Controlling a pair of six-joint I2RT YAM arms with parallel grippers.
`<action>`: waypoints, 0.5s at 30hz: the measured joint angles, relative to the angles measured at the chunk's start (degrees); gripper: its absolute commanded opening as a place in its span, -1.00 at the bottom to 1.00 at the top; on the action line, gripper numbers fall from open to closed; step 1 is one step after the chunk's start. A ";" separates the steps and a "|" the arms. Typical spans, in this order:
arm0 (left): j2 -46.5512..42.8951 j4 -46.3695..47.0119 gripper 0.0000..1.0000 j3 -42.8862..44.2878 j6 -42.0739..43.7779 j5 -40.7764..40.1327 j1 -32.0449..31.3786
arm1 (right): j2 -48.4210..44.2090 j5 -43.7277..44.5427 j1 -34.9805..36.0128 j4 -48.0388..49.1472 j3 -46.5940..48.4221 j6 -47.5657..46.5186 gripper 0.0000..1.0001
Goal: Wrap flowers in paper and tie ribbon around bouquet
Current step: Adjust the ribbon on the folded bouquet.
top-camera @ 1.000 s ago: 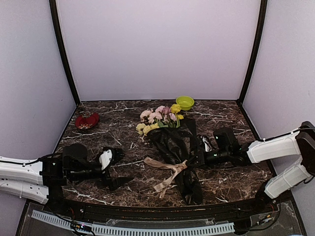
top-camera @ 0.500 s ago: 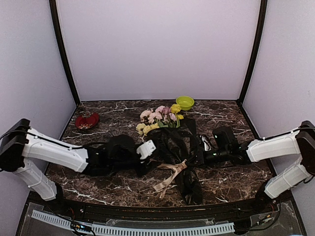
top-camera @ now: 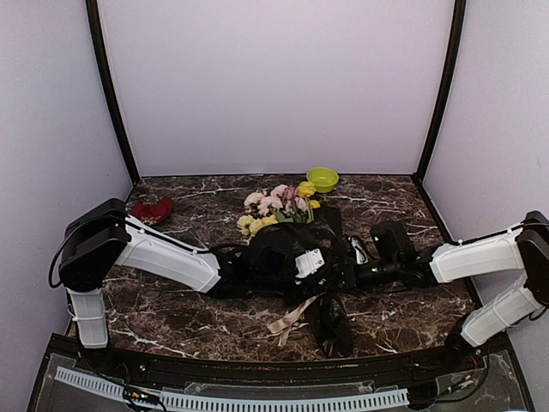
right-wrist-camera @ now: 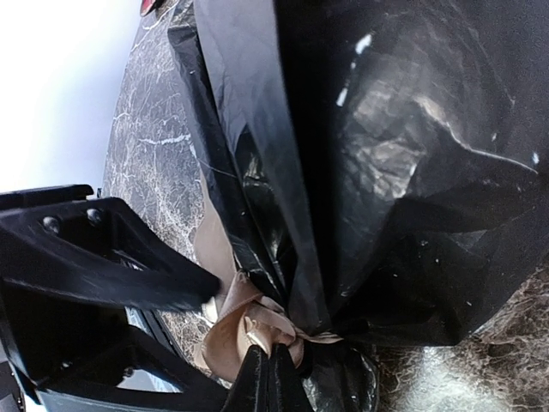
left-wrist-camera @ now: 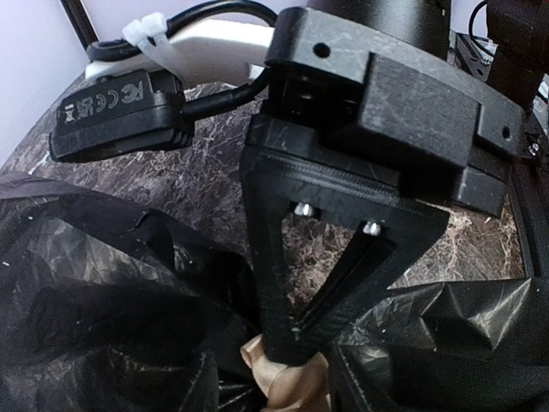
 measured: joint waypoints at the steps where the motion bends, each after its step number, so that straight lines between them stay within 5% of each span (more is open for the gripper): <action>1: 0.39 -0.24 -0.35 0.37 0.00 0.28 0.00 | 0.00 0.00 0.00 0.04 0.00 -0.09 -1.00; 4: 0.90 -1.16 -0.55 0.63 0.11 1.29 0.00 | 0.00 0.00 0.00 0.00 0.00 -0.26 -1.00; 15: 0.55 -2.23 -0.58 -0.37 -0.46 2.05 0.00 | -0.22 0.04 0.04 -0.17 0.00 -0.70 -1.00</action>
